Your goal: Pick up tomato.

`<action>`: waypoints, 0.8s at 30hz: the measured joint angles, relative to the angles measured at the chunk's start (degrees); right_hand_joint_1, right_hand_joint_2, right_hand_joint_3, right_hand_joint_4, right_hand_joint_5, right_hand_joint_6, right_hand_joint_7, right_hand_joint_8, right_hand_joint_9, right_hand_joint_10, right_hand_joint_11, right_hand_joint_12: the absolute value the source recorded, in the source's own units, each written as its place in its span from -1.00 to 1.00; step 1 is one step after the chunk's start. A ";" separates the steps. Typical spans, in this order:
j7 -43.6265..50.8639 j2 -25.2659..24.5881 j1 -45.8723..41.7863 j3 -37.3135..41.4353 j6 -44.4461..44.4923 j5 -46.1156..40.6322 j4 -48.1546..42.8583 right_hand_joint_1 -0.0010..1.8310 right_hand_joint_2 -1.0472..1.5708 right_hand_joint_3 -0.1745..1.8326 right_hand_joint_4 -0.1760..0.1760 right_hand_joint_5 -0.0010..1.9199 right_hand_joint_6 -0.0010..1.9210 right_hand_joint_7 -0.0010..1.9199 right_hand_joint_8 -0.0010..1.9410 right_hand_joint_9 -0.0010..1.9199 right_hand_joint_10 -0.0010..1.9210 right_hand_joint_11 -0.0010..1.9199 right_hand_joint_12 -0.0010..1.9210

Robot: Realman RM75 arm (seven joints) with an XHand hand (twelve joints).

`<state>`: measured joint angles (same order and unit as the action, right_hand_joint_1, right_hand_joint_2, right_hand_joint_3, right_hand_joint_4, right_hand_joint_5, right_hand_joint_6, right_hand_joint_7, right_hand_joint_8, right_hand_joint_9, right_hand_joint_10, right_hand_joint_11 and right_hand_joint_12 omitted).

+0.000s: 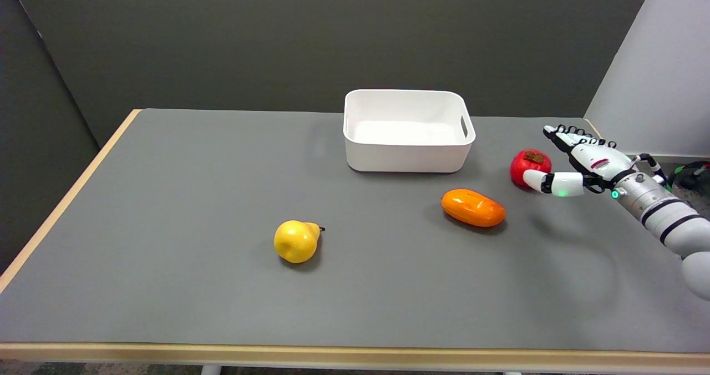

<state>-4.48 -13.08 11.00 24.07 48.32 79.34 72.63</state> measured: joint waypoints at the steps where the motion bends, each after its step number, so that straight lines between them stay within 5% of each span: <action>1: -0.04 -0.02 0.23 -0.02 -0.44 -0.05 -0.21 -0.83 0.15 0.07 0.13 -1.00 -1.00 -1.00 -0.92 -1.00 -0.61 -1.00 0.04; 24: -0.40 -4.40 15.75 -10.58 -8.57 -0.10 -7.44 -0.81 0.16 0.13 0.22 -0.99 -0.86 -0.96 -0.85 -0.99 -0.56 -0.98 -0.02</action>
<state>-4.88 -17.48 26.75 13.50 39.76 79.24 65.19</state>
